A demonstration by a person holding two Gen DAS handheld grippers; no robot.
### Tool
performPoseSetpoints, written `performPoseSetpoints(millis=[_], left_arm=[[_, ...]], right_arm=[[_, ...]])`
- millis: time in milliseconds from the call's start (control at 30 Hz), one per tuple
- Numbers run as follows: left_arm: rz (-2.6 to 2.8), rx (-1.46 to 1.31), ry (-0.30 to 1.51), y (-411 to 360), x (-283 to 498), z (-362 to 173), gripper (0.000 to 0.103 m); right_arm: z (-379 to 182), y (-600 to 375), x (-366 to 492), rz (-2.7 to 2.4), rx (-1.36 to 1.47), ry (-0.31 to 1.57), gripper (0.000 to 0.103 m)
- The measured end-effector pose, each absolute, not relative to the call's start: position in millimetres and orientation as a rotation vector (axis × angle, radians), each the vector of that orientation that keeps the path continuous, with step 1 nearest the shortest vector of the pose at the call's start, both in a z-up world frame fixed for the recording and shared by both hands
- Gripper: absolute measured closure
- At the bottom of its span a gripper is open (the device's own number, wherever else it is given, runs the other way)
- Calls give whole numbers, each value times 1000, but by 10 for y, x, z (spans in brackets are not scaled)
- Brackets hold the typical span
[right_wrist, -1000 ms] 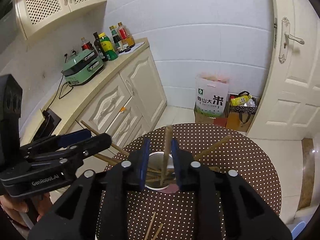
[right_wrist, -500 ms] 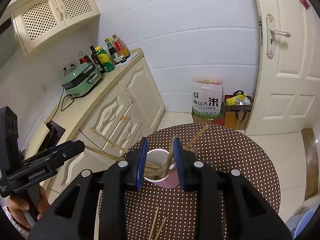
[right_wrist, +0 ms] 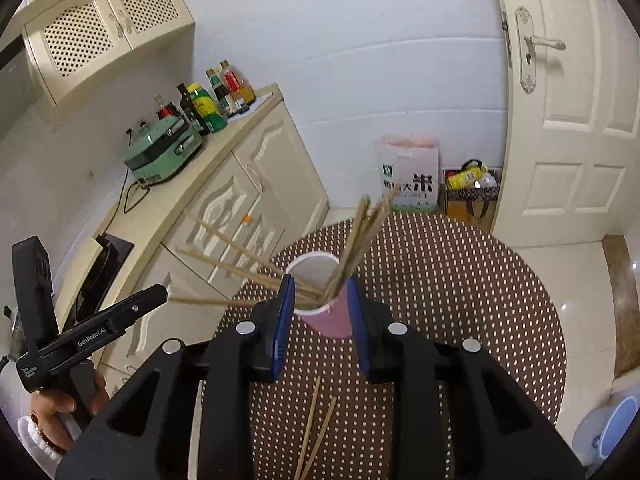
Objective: Organize utensils
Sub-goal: 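Move both grippers back to the pile and close each on a chopstick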
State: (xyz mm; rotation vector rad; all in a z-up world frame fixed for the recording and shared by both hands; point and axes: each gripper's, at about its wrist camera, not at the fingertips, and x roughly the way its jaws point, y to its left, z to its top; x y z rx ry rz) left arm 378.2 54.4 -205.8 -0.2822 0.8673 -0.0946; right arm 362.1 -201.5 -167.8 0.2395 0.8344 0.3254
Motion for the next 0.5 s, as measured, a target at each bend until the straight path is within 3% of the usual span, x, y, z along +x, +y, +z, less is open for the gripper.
performPoseSetpoints(millis=[500], left_arm=[[-71,-284,1102,382,3702,-3051,40]], right_arm=[[-2549,-1907,3483,289,223,1056,78]])
